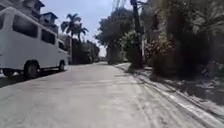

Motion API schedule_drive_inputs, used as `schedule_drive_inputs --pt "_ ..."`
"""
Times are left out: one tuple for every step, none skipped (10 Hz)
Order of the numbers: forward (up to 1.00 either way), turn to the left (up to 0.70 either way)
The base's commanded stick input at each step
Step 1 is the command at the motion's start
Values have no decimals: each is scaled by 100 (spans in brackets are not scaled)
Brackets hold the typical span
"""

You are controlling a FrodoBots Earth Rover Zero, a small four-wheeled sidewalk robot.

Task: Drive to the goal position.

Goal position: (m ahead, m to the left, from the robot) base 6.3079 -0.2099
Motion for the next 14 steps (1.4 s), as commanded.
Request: schedule_drive_inputs --pt "85 0" --pt "85 0" --pt "85 0" --pt "85 0" --pt "85 0" --pt "85 0" --pt "85 0" --pt "85 0" --pt "85 0" --pt "85 0" --pt "85 0" --pt "85 0" --pt "85 0" --pt "85 0"
